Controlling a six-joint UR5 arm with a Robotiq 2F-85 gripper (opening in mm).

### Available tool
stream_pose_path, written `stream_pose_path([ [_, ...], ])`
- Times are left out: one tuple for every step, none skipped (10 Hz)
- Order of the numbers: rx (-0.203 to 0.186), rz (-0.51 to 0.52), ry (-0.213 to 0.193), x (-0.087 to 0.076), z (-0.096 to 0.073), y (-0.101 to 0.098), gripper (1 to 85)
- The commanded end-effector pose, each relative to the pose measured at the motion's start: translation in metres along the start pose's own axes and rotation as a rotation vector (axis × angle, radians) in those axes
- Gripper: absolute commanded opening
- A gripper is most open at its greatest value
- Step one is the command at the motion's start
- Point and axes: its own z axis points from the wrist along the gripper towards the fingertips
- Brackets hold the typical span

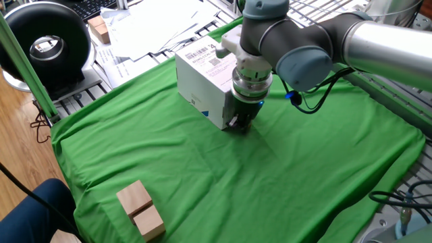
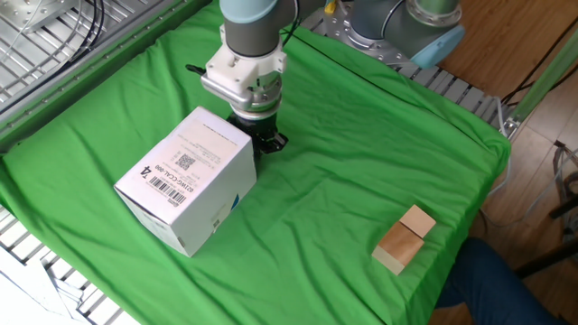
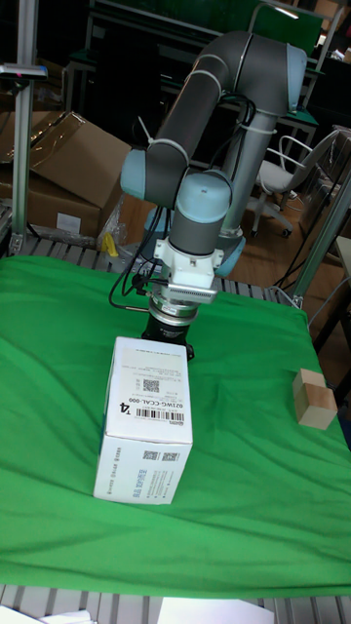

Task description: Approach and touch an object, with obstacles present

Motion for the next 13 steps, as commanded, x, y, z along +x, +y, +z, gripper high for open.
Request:
stream_pose_path([
  [-0.011,-0.013,-0.009,0.002,0.000,-0.009,2.3],
  [-0.010,-0.015,-0.008,0.003,-0.001,-0.011,2.3],
  [-0.007,-0.020,-0.006,0.004,-0.002,-0.013,2.3],
  [-0.005,-0.026,-0.006,0.004,-0.003,-0.015,2.3],
  [-0.005,-0.029,-0.008,0.005,-0.004,-0.017,2.3],
  [-0.004,-0.032,-0.006,0.006,-0.004,-0.019,2.3],
  [-0.004,-0.040,-0.006,0.006,-0.005,-0.022,2.3],
  [-0.005,-0.046,-0.006,0.007,-0.006,-0.025,2.3],
  [-0.008,-0.050,-0.006,0.006,-0.007,-0.027,2.3],
  [-0.008,-0.053,-0.006,0.006,-0.007,-0.029,2.3],
  [-0.011,-0.056,-0.007,0.006,-0.008,-0.030,2.3],
  [-0.011,-0.061,-0.007,0.007,-0.008,-0.031,2.3],
  [-0.014,-0.065,-0.007,0.007,-0.009,-0.033,2.3],
])
